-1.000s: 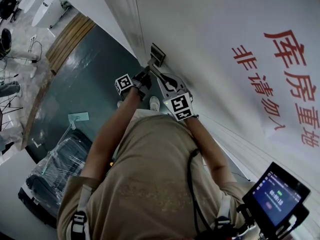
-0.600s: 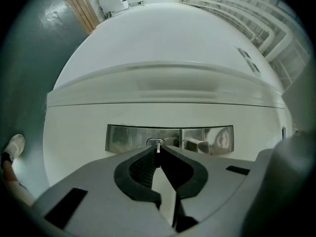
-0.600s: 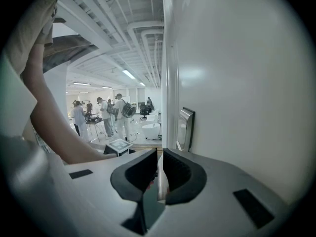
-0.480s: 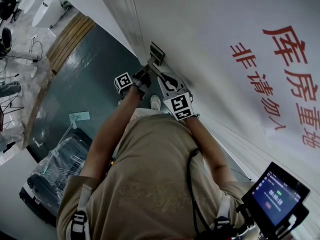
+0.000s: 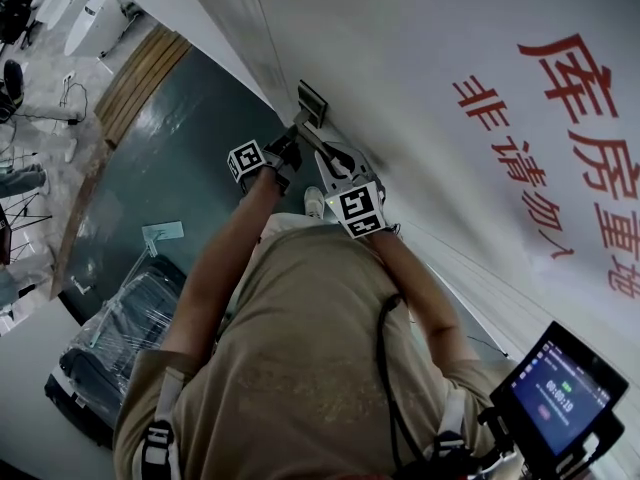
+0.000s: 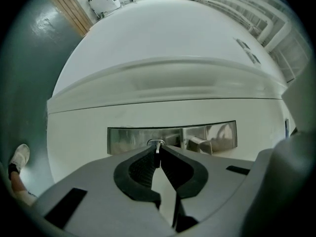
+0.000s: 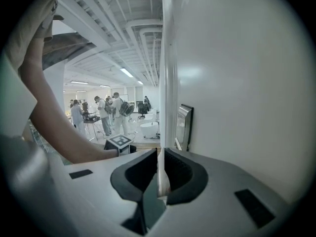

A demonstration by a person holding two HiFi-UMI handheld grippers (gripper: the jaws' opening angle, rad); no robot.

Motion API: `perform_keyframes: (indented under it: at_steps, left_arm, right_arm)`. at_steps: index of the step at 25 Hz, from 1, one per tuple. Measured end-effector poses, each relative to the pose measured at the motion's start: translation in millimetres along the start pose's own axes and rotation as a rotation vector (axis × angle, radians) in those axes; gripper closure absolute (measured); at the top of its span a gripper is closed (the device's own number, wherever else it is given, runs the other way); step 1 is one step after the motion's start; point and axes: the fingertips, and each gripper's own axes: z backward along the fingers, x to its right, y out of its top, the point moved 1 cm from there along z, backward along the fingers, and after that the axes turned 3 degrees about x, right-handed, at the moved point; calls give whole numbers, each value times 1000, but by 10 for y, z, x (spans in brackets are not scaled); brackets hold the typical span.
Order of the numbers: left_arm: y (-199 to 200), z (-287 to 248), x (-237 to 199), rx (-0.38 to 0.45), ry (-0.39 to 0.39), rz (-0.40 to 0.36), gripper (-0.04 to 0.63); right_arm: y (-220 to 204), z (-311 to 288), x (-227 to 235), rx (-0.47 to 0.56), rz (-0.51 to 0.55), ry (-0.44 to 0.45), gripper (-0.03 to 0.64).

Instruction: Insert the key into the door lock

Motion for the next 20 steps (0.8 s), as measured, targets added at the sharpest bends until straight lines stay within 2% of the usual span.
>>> perform_keyframes:
  at_steps: [5,12,20]
  left_arm:
    - [-11,5,4,62,-48,33,561]
    - [-7,-114,18,-26,7,-13,560]
    - [-13,-130,11,10,-8,36,561]
  right_arm:
    - [40,-13,-47,6,9,18,578]
    - [-17,-9,-45,-31,31,17,578]
    - [24,-29,-68,-27,39,28,578]
